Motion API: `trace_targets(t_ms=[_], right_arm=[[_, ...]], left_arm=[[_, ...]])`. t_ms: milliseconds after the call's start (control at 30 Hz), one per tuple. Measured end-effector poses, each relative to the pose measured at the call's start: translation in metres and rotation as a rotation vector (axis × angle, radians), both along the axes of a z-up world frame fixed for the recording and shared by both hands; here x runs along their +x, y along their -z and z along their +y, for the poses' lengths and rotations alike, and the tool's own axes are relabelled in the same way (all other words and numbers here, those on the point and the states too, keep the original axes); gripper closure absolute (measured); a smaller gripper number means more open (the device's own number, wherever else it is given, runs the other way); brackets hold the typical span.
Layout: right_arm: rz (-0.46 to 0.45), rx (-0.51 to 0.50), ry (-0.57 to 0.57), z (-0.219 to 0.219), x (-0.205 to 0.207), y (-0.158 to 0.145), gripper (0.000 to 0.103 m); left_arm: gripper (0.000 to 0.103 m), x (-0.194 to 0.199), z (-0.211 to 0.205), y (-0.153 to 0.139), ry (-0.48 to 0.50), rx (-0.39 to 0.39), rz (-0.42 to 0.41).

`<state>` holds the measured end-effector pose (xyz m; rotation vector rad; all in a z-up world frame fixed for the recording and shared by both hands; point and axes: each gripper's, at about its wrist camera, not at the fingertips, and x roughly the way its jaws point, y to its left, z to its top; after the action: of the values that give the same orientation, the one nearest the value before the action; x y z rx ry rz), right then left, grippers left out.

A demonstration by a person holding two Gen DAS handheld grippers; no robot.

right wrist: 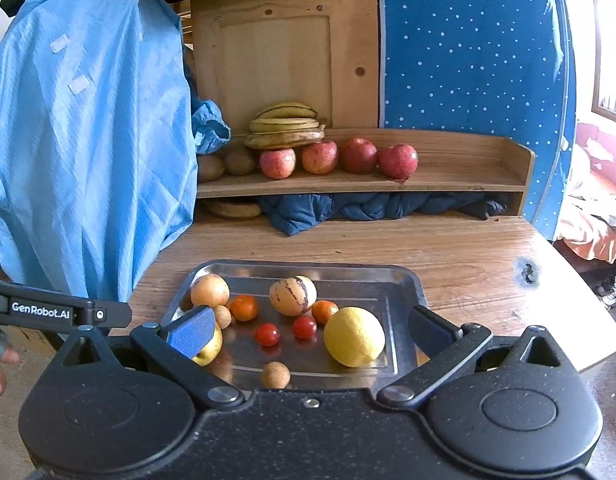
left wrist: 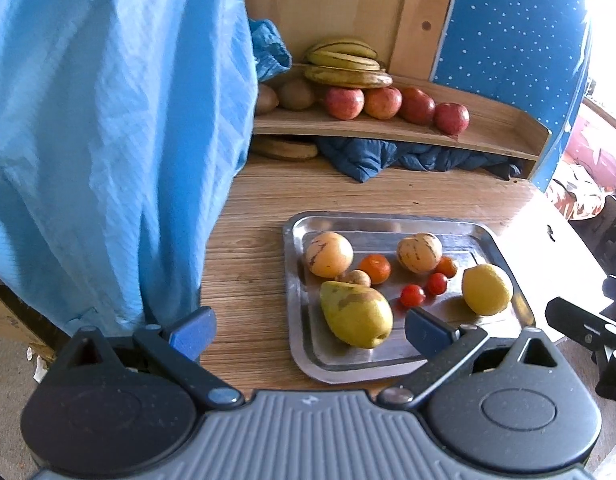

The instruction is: Organize fruits

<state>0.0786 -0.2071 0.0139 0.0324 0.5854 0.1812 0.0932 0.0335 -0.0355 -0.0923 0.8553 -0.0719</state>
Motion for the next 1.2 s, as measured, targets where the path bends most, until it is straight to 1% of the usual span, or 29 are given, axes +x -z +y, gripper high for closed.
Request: trace_targets(t_ms=[333, 600, 967, 1200], right_arm=[[0.004, 0.009, 0.002, -0.022, -0.006, 0.001, 0.001], [0.005, 0.011, -0.05, -0.046, -0.01, -0.002, 0.001], [0.002, 0.003, -0.131, -0.089, -0.018, -0.007, 0.001], [0.003, 0.017, -0.181, -0.106, -0.027, -0.006, 0.001]], left_arm=[[0.001, -0.004, -0.024, -0.003, -0.014, 0.003, 0.003], [0.001, -0.012, -0.05, -0.008, -0.059, 0.004, 0.006], [0.001, -0.042, -0.082, -0.016, -0.166, -0.007, -0.015], [0.001, -0.07, -0.092, -0.018, -0.218, 0.015, 0.002]])
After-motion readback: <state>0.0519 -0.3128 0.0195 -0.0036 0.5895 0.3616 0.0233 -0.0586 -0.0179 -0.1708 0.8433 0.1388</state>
